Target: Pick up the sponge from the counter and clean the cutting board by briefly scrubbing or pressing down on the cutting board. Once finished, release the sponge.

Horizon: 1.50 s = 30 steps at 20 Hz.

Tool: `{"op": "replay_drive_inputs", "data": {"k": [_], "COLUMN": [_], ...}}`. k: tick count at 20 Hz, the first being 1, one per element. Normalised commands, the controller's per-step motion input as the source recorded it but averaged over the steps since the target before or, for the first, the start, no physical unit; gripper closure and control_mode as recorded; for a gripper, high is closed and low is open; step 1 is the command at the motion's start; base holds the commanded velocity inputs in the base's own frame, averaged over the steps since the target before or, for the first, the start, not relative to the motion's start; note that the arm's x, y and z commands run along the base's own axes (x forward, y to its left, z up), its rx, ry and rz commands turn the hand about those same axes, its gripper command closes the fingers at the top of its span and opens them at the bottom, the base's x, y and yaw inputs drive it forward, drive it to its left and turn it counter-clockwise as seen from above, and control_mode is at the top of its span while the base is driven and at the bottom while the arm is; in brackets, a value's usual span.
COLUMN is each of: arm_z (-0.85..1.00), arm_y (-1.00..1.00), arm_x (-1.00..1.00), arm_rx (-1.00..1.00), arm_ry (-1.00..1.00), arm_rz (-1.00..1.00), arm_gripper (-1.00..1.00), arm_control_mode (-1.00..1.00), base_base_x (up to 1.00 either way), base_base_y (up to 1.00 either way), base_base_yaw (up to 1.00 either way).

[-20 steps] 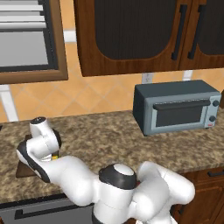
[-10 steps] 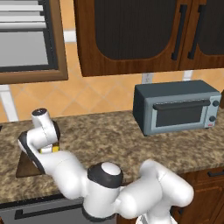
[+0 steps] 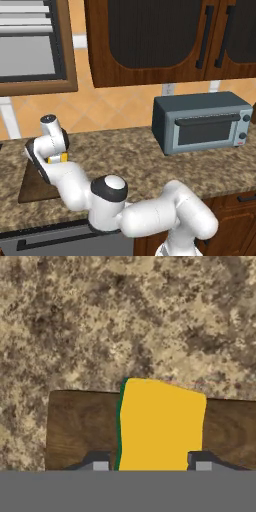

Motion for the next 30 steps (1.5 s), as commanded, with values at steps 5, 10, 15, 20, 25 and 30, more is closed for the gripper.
{"op": "replay_drive_inputs", "data": {"k": [5, 10, 15, 20, 25, 30], "arm_z": [0.00, -0.08, -0.22, -0.17, -0.05, -0.15], "arm_y": [0.00, 0.24, 0.98, 0.84, 0.35, 0.20], "arm_x": [0.93, 0.05, -0.35, -0.26, -0.67, -0.78], "arm_rx": [0.05, 0.01, 0.00, 0.00, 0.00, 0.00], "arm_ry": [-0.09, -0.06, 0.00, 0.00, 0.00, 0.09], "arm_rz": [0.00, 0.00, 0.00, -0.02, 0.00, 0.00], "arm_gripper": [1.00, 1.00, 1.00, 1.00, 1.00, 1.00], "arm_control_mode": [-1.00, -1.00, -1.00, -1.00, -1.00, -1.00], "base_base_x": [0.00, 0.00, 0.00, 0.00, 0.00, 0.00], "base_base_y": [0.00, 0.00, 0.00, 0.00, 0.00, 0.00], "base_base_yaw": [0.00, 0.00, 0.00, 0.00, 0.00, 0.00]}}
